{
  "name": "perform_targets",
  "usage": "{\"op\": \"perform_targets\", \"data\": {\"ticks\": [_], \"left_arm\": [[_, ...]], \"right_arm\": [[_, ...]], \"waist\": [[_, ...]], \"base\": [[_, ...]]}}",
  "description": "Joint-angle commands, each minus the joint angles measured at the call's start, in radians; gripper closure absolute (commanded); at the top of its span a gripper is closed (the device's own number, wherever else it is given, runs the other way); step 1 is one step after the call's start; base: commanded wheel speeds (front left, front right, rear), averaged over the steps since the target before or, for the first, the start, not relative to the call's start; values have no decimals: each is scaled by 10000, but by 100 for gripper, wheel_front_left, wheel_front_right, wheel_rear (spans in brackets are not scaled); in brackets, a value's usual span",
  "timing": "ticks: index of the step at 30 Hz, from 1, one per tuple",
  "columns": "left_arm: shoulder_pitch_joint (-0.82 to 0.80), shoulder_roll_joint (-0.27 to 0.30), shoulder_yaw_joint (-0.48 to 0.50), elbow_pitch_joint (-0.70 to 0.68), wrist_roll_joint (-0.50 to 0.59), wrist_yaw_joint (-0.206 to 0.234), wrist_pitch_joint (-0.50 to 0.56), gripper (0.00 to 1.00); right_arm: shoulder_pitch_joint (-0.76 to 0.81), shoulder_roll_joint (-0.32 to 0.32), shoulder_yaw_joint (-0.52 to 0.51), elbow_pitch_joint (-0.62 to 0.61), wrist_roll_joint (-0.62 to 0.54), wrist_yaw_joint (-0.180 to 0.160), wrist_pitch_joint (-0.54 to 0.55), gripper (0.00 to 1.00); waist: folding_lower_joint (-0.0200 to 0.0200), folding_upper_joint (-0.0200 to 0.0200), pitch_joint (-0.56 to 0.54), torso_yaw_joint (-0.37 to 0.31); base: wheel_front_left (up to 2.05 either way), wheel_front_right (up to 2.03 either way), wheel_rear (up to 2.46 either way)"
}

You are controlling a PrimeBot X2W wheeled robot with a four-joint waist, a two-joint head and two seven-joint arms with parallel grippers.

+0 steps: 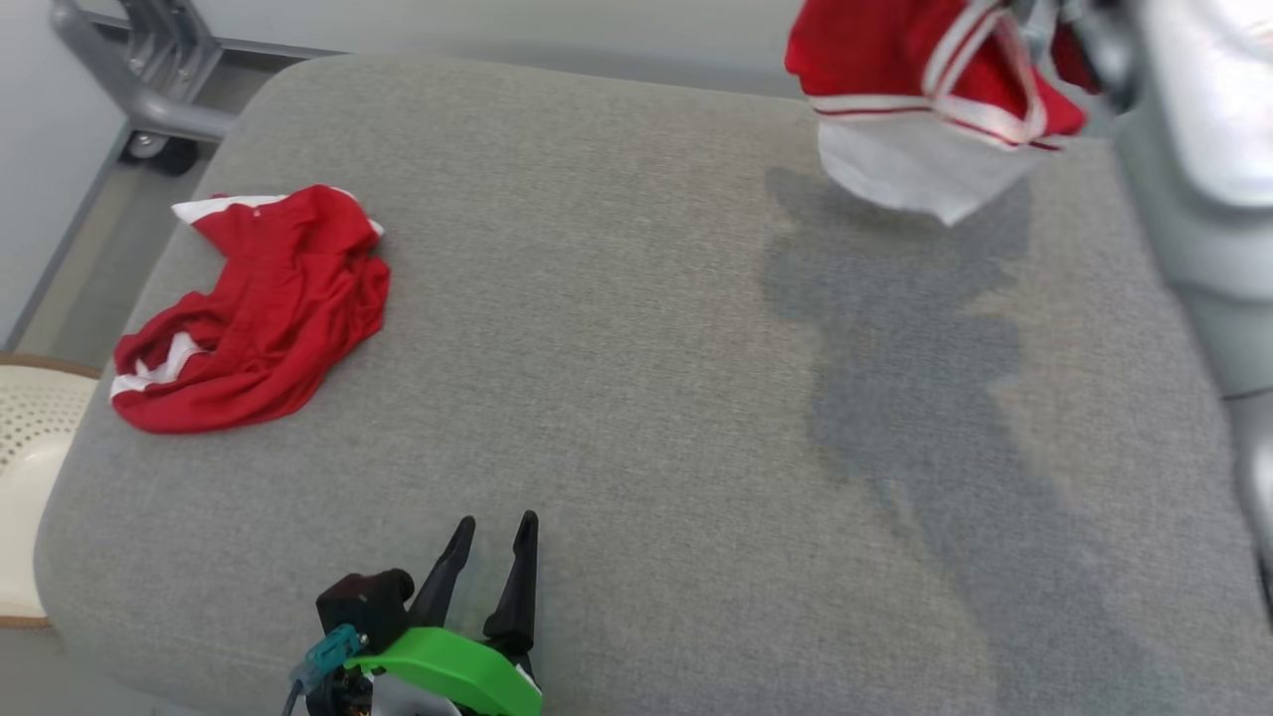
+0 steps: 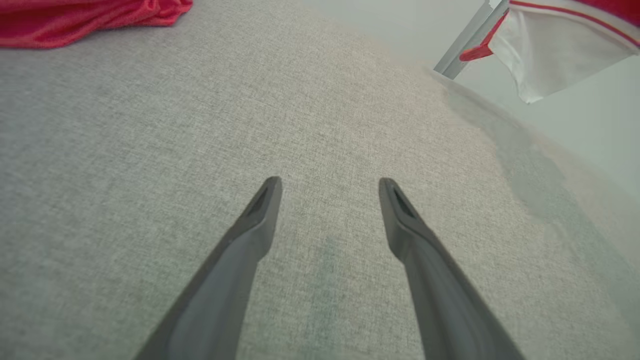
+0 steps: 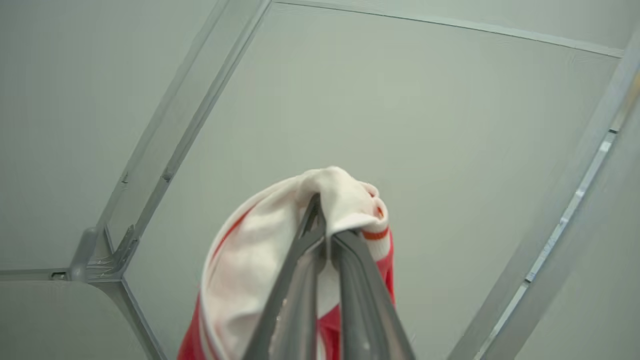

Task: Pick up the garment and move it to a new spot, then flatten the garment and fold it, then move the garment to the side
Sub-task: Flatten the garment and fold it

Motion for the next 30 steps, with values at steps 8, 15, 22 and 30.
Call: {"op": "perform_targets", "data": {"ticks": [8, 15, 22, 30], "left_arm": [[286, 33, 247, 43, 127, 53, -5, 0], [99, 33, 371, 109, 378, 0, -5, 0], [58, 36, 522, 208, 595, -65, -5, 0], [114, 36, 494, 227, 503, -89, -3, 0]], "right_arm": [[2923, 236, 2348, -220, 1632, -11, -29, 100], [6048, -257, 911, -420, 2706, -11, -30, 100], [7574, -531, -1997, -489, 1817, -11, -31, 100], [7973, -220, -4692, 556, 675, -9, -31, 0]], "waist": [[-1, 0, -162, -298], [-1, 0, -154, -1094], [-1, 0, -273, -1710], [-1, 0, -376, -1688]], "base": [[0, 0, 0], [0, 0, 0], [0, 0, 0], [0, 0, 0]]}}
